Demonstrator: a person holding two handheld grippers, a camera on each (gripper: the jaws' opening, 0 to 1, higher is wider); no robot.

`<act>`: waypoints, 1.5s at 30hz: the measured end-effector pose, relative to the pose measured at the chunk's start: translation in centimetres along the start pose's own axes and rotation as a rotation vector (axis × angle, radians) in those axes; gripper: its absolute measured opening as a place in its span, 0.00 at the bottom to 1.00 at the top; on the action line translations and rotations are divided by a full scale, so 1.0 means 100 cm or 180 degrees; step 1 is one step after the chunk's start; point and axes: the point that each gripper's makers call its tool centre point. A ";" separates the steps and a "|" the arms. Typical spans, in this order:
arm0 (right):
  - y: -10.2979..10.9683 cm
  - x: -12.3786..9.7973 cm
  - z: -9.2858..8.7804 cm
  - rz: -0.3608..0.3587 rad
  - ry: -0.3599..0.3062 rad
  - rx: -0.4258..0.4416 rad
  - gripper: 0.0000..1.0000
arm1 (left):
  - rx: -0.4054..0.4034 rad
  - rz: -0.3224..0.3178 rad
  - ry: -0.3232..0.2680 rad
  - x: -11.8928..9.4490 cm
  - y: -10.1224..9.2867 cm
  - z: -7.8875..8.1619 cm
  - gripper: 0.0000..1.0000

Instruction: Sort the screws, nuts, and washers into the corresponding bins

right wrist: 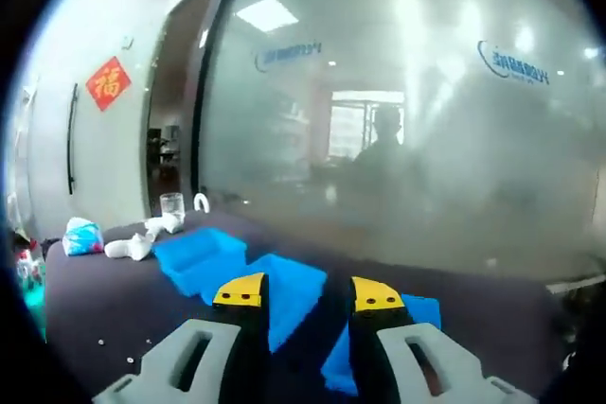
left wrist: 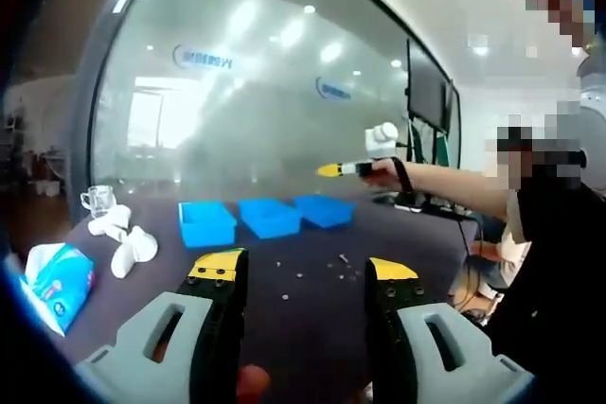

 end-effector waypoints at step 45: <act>0.057 -0.178 -0.085 0.1519 0.0885 -0.1122 0.30 | 0.0099 -0.0091 -0.0008 -0.001 -0.031 0.006 0.48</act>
Point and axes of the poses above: the point that each gripper's makers call its tool centre point, and the gripper's own axes: x roughly forward along the fingers, y roughly to its left, z roughly out of its top, and after that the axes turned 12 degrees about -z, right-handed
